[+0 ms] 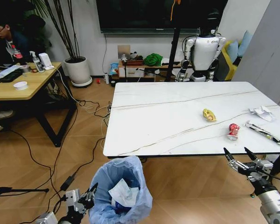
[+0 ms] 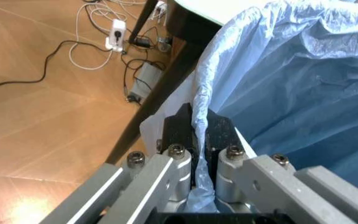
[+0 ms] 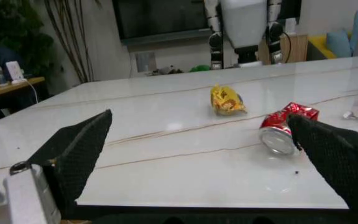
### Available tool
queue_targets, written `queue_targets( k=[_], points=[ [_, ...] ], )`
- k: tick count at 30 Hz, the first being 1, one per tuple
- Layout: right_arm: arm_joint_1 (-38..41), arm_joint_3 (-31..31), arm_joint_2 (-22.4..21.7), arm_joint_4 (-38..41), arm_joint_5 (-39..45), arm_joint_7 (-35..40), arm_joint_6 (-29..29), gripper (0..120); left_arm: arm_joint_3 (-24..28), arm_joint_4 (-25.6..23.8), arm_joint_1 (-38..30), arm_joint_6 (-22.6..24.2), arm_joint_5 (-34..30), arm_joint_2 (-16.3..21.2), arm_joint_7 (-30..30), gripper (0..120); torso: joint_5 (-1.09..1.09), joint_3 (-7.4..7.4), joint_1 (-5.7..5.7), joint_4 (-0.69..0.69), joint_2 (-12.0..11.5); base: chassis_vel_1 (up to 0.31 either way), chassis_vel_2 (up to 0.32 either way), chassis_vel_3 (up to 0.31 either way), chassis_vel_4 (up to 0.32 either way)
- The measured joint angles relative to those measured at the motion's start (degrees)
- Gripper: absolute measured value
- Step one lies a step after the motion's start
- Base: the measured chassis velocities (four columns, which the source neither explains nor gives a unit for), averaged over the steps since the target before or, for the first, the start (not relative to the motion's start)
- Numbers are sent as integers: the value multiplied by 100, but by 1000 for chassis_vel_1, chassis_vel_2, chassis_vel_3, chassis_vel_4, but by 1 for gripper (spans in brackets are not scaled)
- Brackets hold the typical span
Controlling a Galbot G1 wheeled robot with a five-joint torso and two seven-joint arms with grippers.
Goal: Pick up the trash bin and place the trash from the table into it.
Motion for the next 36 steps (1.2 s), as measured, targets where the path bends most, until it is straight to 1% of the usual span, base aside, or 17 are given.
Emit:
queue_targets(
  k=[17,22,31,32,35,36],
  points=[
    [-99,107,-3,48,38,-37,53,100,105,-21,8,-10,84,-38,13,0,0,0,0,-1,0,-108,-111,102,106],
    [-100,127,-20,48,46,-42,56,100,114,-20,21,-16,112,-56,19,0,0,0,0,1,0,-100,-105,104,113],
    [-87,108,-35,48,47,-47,56,100,135,-8,21,-23,158,-90,29,0,2,0,0,0,1,-116,-118,107,105],
    [-82,100,-37,46,44,-47,56,100,136,-4,18,-23,160,-91,30,0,-1,0,0,-1,1,-123,-112,103,97],
    [-73,86,-43,41,40,-49,56,100,137,4,14,-23,162,-93,30,0,-1,0,0,-1,1,-114,-108,112,105],
    [-67,80,-48,40,40,-51,56,100,138,7,12,-24,162,-97,30,0,1,0,0,1,0,-111,-97,110,110]
  ],
)
